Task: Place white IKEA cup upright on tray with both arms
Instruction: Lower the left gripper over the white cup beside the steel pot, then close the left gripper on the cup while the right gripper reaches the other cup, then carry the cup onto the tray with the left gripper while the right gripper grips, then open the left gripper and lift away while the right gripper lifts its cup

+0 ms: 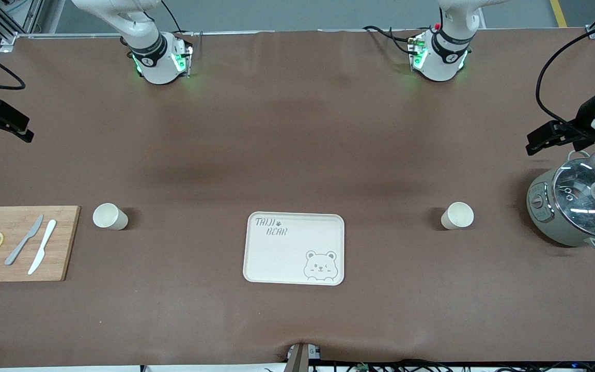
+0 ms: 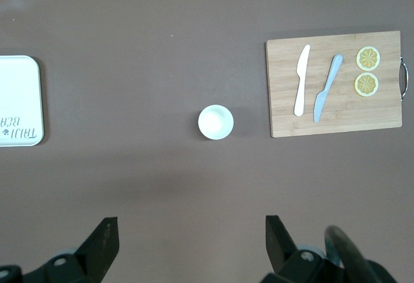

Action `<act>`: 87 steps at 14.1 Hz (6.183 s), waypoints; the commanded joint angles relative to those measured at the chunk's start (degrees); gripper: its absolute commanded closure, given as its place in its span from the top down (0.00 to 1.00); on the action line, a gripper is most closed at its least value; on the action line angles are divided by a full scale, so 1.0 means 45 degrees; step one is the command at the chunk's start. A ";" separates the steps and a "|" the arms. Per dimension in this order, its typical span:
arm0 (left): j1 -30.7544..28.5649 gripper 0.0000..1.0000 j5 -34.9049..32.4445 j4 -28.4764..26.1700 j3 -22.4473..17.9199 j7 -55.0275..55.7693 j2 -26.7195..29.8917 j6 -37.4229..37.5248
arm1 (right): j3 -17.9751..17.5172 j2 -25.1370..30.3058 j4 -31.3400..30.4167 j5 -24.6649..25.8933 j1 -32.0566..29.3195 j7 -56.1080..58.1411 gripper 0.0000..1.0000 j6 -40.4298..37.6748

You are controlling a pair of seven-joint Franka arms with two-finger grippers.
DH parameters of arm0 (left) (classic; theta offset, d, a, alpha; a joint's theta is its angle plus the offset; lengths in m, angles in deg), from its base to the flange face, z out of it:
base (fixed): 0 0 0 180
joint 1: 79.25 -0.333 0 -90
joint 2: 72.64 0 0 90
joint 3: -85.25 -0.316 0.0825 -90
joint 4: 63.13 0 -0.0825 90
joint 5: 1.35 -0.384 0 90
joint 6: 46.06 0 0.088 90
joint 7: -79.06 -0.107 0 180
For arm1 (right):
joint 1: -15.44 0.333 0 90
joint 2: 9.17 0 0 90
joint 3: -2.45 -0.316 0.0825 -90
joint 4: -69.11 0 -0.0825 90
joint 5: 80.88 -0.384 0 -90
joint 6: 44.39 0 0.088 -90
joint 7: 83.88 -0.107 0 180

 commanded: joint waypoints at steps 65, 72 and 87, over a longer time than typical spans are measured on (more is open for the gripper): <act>0.5406 0.00 0.0070 0.1888 0.0904 0.9992 -0.8332 -0.7364 | -0.0159 -0.6476 -0.4503 -0.2053 -0.2335 0.0955 0.39 0.7818; 0.6876 0.00 -0.0007 0.2186 0.0219 1.2052 -0.9449 -0.8262 | -0.0159 -0.6458 -0.4387 -0.2249 -0.2237 0.0935 0.00 0.7682; 0.5883 1.00 -0.0145 0.2127 -0.1109 1.1332 -0.6562 -0.6469 | -0.0179 -0.7413 0.0299 -0.3850 0.0827 -0.1597 0.00 0.4869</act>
